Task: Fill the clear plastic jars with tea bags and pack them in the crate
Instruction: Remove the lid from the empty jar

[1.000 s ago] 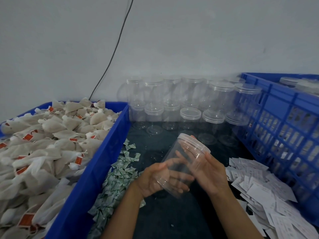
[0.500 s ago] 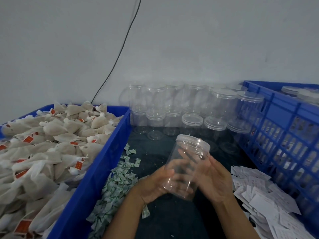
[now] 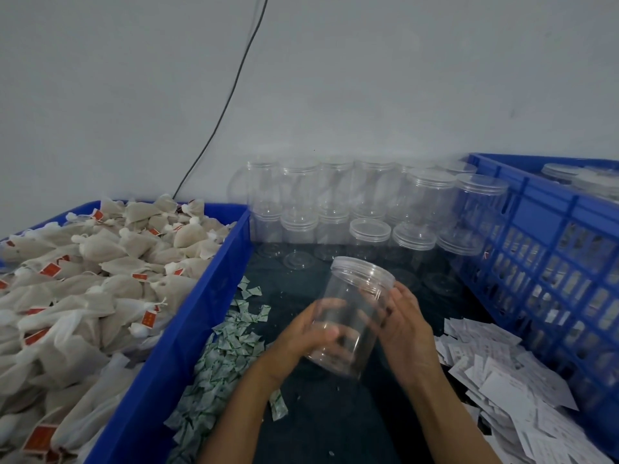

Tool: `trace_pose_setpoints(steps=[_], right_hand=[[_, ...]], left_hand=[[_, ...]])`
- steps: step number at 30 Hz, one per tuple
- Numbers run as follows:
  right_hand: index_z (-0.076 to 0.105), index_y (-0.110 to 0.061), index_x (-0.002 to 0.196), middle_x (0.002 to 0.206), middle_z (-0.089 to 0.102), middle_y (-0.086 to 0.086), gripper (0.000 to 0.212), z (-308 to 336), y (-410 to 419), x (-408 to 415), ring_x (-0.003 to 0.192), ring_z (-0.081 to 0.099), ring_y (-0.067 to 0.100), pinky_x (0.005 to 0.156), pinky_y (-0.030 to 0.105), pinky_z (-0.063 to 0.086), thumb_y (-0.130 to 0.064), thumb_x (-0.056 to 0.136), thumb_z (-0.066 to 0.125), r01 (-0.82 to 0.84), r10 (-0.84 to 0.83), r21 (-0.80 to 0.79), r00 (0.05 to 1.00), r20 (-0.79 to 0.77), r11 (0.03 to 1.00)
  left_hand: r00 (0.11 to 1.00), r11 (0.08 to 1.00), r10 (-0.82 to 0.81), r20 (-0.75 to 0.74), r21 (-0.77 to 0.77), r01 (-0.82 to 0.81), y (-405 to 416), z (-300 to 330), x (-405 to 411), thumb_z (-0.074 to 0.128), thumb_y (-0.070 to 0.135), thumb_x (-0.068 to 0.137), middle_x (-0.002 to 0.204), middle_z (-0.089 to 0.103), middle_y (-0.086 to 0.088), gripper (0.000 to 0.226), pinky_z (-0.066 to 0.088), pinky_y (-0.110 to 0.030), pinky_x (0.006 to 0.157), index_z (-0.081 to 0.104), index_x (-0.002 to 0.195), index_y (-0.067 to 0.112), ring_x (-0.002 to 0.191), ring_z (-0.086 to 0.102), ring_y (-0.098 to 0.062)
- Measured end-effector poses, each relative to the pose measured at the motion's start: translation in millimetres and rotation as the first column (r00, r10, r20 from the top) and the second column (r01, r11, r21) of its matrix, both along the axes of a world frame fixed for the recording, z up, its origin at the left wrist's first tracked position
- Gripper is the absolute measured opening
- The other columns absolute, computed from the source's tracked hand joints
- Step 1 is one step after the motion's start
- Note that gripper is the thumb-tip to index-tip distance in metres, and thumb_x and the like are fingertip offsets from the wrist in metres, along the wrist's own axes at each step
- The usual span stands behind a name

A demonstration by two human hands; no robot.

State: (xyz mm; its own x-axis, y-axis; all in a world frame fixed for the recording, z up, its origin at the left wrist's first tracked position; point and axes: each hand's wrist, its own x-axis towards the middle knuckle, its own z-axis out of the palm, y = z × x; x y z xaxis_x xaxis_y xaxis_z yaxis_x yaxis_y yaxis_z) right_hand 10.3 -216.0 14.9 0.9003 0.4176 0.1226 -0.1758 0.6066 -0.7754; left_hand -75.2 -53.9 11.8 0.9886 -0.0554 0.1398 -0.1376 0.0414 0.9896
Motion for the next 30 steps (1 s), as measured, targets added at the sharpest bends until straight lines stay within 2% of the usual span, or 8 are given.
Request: trace_pose_setpoints(steps=[7,10,14,18,20,23,28,30], right_hand=[[0.044,-0.022,0.134,0.121,0.066,0.012,0.095,-1.6,5.9,-2.0,0.107,0.065,0.030,0.090,0.043,0.054,-0.065,0.057,0.079,0.007,0.018,-0.153,0.987,0.159,0.988],[0.051,-0.025,0.125,0.115,0.067,0.014,0.066,-4.6,7.9,2.0,0.094,0.069,0.026,0.076,0.035,0.057,-0.046,0.070,0.078,0.117,-0.077,-0.213,0.979,0.189,0.970],[0.044,-0.003,0.135,0.130,0.057,0.022,0.056,-4.4,-0.7,7.7,0.113,0.062,0.028,0.093,0.040,0.053,-0.036,0.091,0.053,0.025,-0.010,-0.071,0.980,0.199,0.997],[0.037,-0.012,0.138,0.131,0.056,0.015,0.075,4.3,-8.9,11.2,0.109,0.063,0.025,0.090,0.033,0.053,-0.037,0.075,0.070,0.186,-0.181,-0.123,0.982,0.050,0.975],[0.032,-0.026,0.135,0.131,0.047,0.004,0.087,5.0,-10.1,10.1,0.107,0.057,0.016,0.083,0.024,0.046,-0.027,0.064,0.082,0.456,-0.401,-0.375,0.890,0.219,0.807],[0.024,-0.024,0.141,0.135,0.036,0.002,0.102,-3.1,-14.3,15.9,0.120,0.043,0.017,0.096,0.033,0.042,-0.007,0.063,0.087,0.641,-0.411,-0.484,0.761,0.503,0.595],[0.013,-0.021,0.152,0.151,0.024,0.012,0.097,-18.7,-13.9,18.1,0.141,0.021,0.033,0.115,0.049,0.024,0.006,0.076,0.067,0.836,0.112,-0.549,0.545,0.831,0.005],[0.000,-0.030,0.152,0.156,0.012,0.001,0.105,-23.6,-12.5,17.9,0.147,0.004,0.029,0.119,0.052,0.011,0.011,0.075,0.059,0.824,0.273,-0.560,0.561,0.781,-0.088]], left_hand=[[0.981,0.908,0.166,0.103,0.372,-0.193,-8.9,-7.6,1.7,0.082,0.048,0.062,0.116,0.065,0.012,0.082,0.055,-0.039,0.091,0.037,0.130,0.049,0.100,0.066,-0.007],[0.964,0.803,0.230,0.132,0.534,-0.264,-4.2,-8.2,2.1,0.080,0.059,0.058,0.115,0.064,0.020,0.085,0.056,-0.034,0.089,0.032,0.128,0.059,0.098,0.065,0.000],[0.995,0.993,-0.047,-0.090,0.103,0.057,-3.3,-8.0,0.9,0.073,0.036,0.071,0.111,0.069,-0.008,0.075,0.056,-0.040,0.085,0.039,0.136,0.021,0.092,0.067,-0.028],[0.989,0.978,0.148,-0.022,0.150,-0.143,-5.7,-13.9,7.4,0.082,0.030,0.068,0.123,0.063,0.004,0.080,0.053,-0.029,0.091,0.039,0.135,0.026,0.109,0.063,-0.016],[0.946,0.917,0.323,0.024,0.240,-0.320,-3.7,-21.1,11.6,0.088,0.021,0.066,0.130,0.054,0.011,0.084,0.045,-0.022,0.099,0.039,0.133,0.030,0.117,0.054,-0.001],[0.920,0.881,0.392,0.023,0.280,-0.382,-1.6,-30.4,16.7,0.090,0.023,0.061,0.129,0.051,0.017,0.084,0.041,-0.018,0.097,0.039,0.127,0.032,0.120,0.049,0.004],[0.889,0.863,0.457,0.010,0.235,-0.447,-1.6,-39.2,22.3,0.090,0.025,0.061,0.131,0.048,0.013,0.085,0.041,-0.009,0.088,0.032,0.122,0.035,0.121,0.047,0.002],[0.902,0.870,0.431,0.006,0.265,-0.417,-1.8,-40.6,22.8,0.091,0.026,0.060,0.137,0.044,0.011,0.089,0.039,-0.017,0.100,0.030,0.124,0.034,0.126,0.043,-0.002]])
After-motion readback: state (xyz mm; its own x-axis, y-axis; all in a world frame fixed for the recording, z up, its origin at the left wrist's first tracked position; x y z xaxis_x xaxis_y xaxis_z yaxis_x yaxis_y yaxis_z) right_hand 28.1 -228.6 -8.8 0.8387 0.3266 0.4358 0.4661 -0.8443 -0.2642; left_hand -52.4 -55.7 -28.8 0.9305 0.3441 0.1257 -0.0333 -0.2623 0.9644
